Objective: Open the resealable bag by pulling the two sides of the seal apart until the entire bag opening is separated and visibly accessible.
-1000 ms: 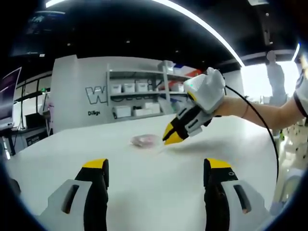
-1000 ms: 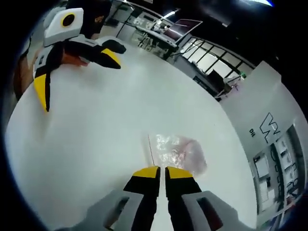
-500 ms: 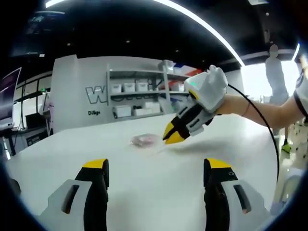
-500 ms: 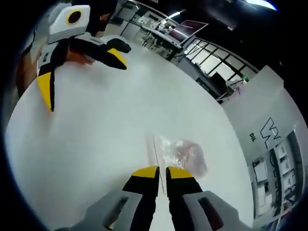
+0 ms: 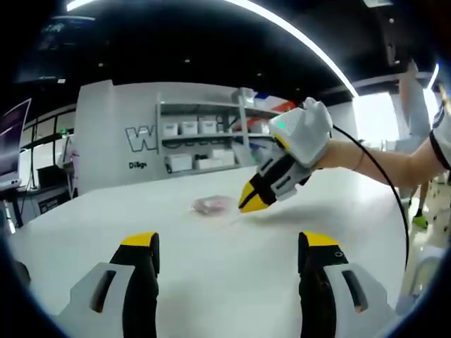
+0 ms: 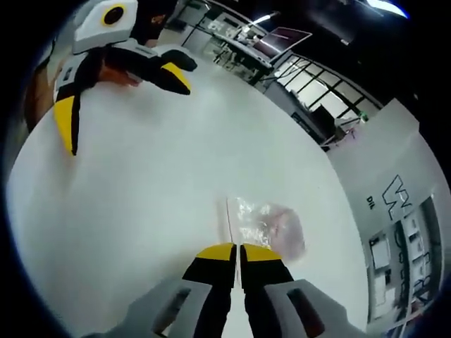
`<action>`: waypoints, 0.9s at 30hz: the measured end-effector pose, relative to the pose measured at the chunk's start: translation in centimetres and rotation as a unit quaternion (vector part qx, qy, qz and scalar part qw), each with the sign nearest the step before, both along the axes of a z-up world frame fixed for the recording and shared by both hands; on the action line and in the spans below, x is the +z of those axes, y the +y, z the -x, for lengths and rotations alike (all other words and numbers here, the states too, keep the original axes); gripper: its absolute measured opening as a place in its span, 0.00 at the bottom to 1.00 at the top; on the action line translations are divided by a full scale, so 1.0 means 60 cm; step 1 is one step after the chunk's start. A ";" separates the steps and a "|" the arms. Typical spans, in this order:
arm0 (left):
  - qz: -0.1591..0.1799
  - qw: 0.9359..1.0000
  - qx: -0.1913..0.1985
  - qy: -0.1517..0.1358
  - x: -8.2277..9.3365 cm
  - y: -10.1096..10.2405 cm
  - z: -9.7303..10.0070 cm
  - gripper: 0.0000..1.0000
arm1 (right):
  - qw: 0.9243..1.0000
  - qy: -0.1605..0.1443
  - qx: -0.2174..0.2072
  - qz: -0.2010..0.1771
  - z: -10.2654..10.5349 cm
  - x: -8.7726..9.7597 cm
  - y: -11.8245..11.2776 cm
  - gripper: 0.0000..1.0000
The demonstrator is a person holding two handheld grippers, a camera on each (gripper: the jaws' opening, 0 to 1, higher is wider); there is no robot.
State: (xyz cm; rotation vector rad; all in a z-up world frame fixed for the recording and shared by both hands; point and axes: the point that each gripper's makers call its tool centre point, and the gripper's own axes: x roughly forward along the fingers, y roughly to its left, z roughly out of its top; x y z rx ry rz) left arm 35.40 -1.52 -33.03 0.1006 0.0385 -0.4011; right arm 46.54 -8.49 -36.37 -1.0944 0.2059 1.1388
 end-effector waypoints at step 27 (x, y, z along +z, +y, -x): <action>0.010 1.000 -0.005 0.006 0.000 -0.003 0.000 0.80 | 0.995 0.049 -0.031 -0.084 -0.006 0.021 -0.001 0.00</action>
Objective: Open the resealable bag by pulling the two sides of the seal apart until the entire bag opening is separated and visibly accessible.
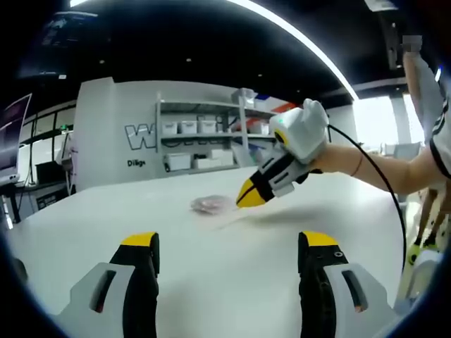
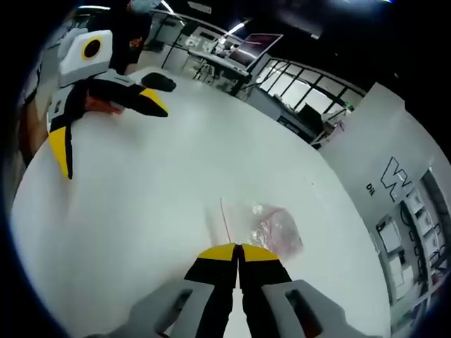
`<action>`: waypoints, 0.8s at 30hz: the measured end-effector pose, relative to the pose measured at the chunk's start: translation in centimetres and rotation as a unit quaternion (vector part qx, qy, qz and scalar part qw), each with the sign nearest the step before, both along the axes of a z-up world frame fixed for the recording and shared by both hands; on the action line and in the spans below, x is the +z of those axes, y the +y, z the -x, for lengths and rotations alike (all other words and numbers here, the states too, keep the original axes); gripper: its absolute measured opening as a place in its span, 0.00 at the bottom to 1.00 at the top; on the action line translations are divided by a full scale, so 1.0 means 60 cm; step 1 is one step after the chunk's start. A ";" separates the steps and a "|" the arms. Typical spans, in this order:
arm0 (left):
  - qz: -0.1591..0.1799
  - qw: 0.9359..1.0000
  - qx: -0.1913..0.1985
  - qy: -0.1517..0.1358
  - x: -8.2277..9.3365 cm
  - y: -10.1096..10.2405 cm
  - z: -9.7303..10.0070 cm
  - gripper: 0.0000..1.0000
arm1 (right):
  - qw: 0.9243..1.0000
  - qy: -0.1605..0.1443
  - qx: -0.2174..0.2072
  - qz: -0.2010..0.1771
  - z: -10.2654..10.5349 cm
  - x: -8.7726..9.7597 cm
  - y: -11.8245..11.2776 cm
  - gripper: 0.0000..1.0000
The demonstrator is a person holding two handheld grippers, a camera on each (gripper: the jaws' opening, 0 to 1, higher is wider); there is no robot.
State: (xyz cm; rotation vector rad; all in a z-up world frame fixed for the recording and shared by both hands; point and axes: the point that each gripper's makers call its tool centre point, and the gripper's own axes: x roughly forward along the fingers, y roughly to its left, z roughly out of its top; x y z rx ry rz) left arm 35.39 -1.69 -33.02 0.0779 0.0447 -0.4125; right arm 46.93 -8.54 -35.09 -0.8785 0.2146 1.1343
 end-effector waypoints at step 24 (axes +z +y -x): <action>0.018 1.000 -0.008 -0.002 0.014 -0.003 -0.015 0.77 | 0.980 0.119 -0.024 -0.159 0.000 0.036 0.001 0.00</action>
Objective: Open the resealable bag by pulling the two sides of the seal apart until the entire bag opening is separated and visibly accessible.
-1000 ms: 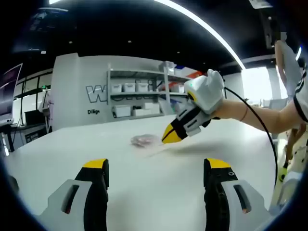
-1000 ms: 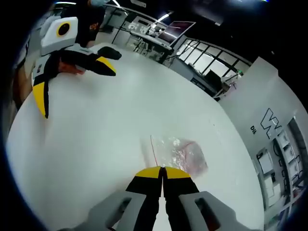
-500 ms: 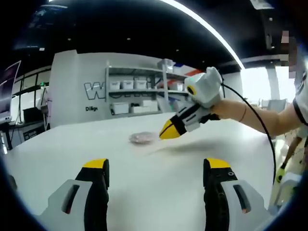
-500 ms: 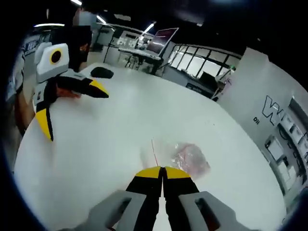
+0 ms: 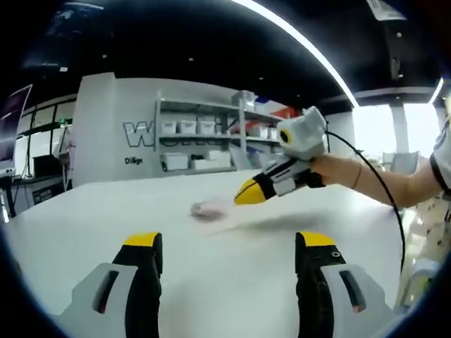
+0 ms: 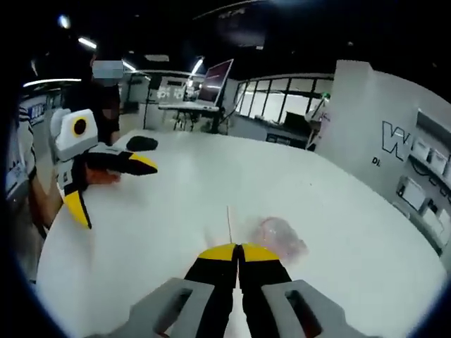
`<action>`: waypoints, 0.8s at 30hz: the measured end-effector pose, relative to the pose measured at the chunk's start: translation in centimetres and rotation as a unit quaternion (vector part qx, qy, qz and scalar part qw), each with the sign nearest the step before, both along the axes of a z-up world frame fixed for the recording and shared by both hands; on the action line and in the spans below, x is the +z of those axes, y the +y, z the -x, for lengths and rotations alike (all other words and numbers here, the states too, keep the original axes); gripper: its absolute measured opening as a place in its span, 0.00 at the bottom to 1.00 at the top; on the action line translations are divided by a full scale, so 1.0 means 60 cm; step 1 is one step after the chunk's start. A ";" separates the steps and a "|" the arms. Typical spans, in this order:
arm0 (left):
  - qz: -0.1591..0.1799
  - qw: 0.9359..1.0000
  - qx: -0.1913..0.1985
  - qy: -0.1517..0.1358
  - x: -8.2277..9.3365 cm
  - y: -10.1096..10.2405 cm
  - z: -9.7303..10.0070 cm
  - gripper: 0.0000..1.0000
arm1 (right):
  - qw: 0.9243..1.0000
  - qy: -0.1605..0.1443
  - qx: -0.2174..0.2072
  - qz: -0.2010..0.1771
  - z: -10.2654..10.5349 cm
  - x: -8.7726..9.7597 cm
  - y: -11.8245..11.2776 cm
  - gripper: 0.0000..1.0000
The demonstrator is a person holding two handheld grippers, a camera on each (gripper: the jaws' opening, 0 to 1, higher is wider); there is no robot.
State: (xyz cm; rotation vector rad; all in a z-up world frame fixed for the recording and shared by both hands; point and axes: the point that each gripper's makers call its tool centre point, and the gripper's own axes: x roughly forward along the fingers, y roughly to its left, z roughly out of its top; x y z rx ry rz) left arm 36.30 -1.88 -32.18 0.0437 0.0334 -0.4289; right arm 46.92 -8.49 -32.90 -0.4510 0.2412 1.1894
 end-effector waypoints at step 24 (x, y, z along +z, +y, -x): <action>0.007 1.000 0.009 0.011 -0.004 0.009 -0.034 0.74 | 0.998 0.009 -0.014 -0.054 -0.004 0.025 -0.001 0.00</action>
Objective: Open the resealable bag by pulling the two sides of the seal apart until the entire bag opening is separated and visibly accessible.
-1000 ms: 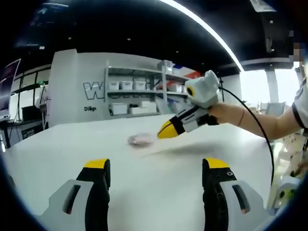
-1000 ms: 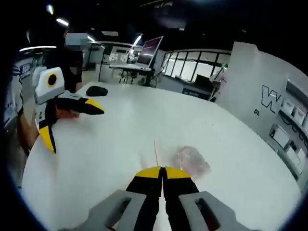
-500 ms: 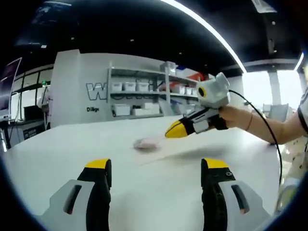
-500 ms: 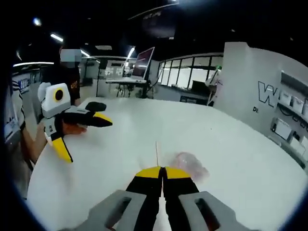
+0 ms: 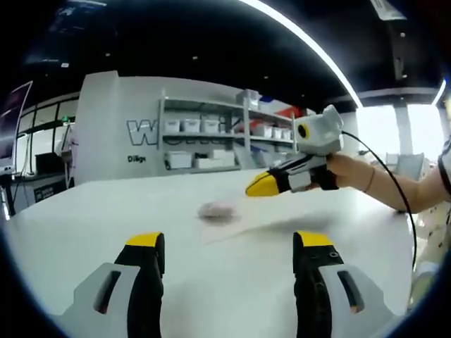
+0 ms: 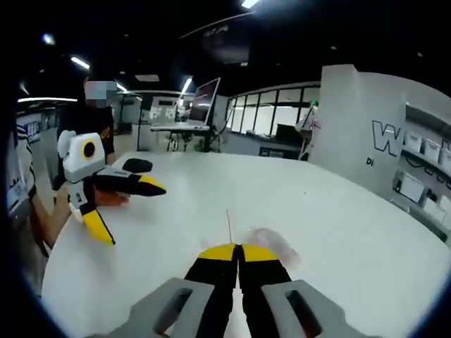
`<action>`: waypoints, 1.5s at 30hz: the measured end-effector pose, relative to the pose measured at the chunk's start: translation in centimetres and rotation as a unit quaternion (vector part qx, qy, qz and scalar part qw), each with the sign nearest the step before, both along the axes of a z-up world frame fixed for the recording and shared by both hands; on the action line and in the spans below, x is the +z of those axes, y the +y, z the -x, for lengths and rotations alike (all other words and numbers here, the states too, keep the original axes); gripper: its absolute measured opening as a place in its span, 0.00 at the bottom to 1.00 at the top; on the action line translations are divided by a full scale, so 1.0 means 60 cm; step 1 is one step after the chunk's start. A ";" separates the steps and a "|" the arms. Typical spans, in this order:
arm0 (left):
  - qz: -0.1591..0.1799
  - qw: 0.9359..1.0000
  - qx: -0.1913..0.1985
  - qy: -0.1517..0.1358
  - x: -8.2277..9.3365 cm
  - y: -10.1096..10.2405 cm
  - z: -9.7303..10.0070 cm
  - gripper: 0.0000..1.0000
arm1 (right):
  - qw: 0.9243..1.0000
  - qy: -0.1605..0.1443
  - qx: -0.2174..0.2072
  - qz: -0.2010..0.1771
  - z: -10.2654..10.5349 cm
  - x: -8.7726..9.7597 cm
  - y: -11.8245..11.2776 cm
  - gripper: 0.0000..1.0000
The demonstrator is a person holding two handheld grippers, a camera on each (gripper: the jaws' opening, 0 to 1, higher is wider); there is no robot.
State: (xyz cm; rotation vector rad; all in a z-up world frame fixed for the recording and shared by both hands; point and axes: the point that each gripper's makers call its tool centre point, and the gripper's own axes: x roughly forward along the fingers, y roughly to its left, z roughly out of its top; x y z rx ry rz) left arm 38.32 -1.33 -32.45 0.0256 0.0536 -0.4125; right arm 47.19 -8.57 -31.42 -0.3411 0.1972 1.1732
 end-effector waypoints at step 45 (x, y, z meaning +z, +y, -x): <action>0.007 1.000 -0.021 0.005 0.008 -0.024 0.001 0.66 | 0.997 -0.018 -0.018 -0.077 0.005 0.079 -0.007 0.00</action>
